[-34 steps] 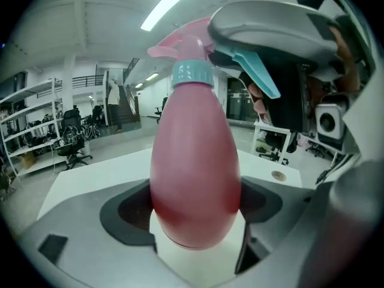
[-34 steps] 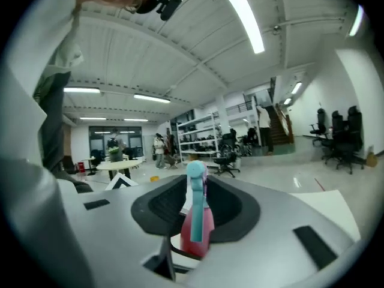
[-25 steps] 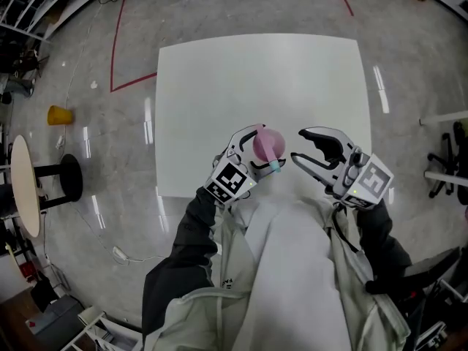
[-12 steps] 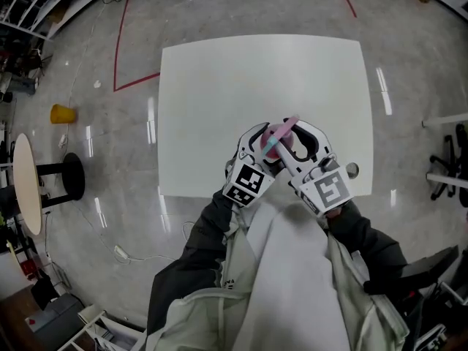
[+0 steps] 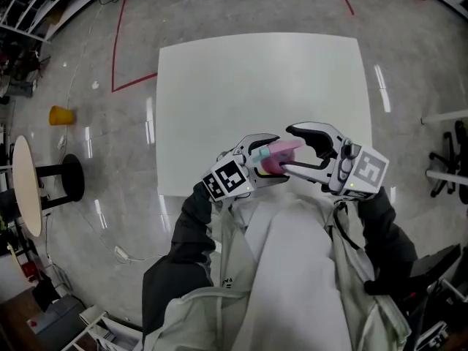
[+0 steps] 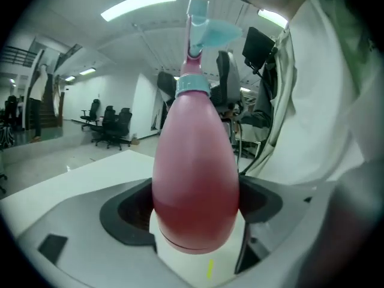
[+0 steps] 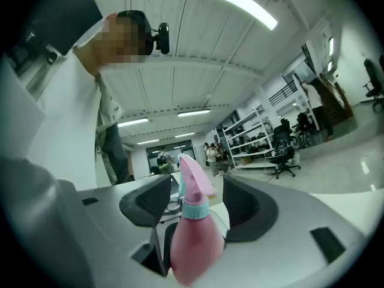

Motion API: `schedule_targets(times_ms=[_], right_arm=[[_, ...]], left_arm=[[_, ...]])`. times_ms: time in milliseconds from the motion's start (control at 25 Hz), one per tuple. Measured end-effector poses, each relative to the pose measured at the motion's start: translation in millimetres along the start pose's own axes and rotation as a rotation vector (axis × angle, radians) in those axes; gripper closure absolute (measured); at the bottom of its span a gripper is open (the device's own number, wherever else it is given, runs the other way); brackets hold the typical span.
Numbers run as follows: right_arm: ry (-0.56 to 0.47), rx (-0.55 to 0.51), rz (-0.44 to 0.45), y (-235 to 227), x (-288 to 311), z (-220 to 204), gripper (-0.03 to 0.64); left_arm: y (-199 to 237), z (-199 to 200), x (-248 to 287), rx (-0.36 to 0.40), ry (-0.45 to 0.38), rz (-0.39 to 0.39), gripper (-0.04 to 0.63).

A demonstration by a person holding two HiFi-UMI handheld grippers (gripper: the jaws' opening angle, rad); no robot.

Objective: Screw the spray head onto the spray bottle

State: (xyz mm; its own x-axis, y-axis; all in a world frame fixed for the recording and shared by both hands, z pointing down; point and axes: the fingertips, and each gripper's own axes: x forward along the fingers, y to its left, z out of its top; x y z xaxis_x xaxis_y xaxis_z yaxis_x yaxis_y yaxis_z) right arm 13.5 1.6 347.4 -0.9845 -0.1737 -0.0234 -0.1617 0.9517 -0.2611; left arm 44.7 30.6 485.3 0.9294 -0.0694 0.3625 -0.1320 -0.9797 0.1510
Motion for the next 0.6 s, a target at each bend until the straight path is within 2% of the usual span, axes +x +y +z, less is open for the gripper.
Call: schedule_targets(times_ms=[40,120,160,280,360,400,440,520,600], right_arm=[[-0.001,-0.005,0.025,3,3,4,0.367],[-0.034,-0.077,0.003,0,8,15,0.391],[-0.048,-0.115,-0.040,-6,9,18,0.515],[-0.019,-0.169,-0.264,-34,5,13,0.531],[-0.006,-0.118,-0.482,-57,-2,6,0.532],[-0.011,-0.076,-0.571,-64,-6,3,0.531],[-0.021,-0.043,-0.623,-67,-9,1,0.531],[-0.049,-0.031,-0.635,-64,-11,2,0.531],[-0.083,-0.077,-0.588,-59,-11,8,0.531]], left_arm=[[-2,0,1,0.007,0.012,-0.021,0.179],[1,1,3,0.006,0.014,-0.008,0.179],[7,2,4,-0.005,0.006,0.025,0.179],[33,-1,4,-0.028,-0.003,0.201,0.179],[49,-8,4,-0.031,0.022,0.329,0.179],[53,-12,5,-0.028,0.040,0.379,0.179],[55,-14,6,-0.022,0.055,0.413,0.179],[54,-13,10,-0.020,0.044,0.428,0.179],[51,-7,9,-0.029,-0.014,0.410,0.179]])
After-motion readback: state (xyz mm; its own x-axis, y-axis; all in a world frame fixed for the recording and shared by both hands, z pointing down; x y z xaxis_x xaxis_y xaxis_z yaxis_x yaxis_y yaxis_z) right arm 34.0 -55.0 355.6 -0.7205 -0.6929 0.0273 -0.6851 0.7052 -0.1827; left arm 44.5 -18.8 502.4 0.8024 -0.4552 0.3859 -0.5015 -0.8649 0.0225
